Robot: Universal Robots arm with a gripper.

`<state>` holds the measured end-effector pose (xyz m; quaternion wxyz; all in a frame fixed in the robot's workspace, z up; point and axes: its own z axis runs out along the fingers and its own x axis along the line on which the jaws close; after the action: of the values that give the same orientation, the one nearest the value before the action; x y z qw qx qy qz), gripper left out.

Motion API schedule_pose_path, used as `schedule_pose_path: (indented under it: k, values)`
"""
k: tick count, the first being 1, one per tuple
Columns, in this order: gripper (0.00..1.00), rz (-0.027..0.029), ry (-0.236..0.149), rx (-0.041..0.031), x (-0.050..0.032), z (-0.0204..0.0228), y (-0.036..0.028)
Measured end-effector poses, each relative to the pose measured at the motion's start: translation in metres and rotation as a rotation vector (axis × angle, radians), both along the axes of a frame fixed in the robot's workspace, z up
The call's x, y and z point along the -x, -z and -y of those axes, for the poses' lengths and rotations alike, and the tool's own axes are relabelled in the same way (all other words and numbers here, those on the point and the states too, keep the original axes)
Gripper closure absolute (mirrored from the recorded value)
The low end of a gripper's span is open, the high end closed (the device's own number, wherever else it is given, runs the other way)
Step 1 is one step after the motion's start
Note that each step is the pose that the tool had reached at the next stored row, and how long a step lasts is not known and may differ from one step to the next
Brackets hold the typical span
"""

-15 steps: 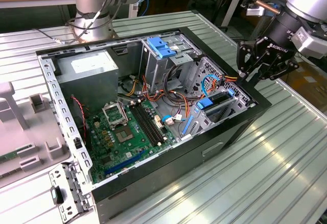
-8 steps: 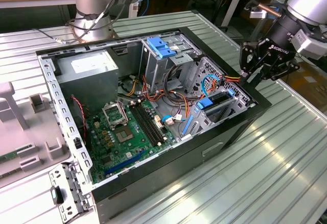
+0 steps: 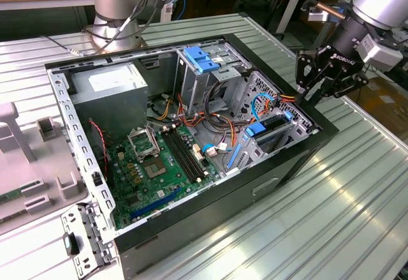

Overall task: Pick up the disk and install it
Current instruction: 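Insert the first disk wire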

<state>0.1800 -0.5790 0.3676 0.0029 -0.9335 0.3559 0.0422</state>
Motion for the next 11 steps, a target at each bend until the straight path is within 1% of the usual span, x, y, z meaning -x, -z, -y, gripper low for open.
schedule_pose_path:
  k: [3,6,10,11]
  values:
    - [0.64,0.0,0.001,0.0001,-0.0033,-0.0021,0.0008]
    - [0.64,0.0,0.008,0.0,-0.0043,-0.004,0.002]
    - [0.64,0.0,0.021,0.0001,-0.0065,-0.0053,0.0034]
    - [0.64,0.0,0.021,0.0003,-0.008,-0.0055,0.0033]
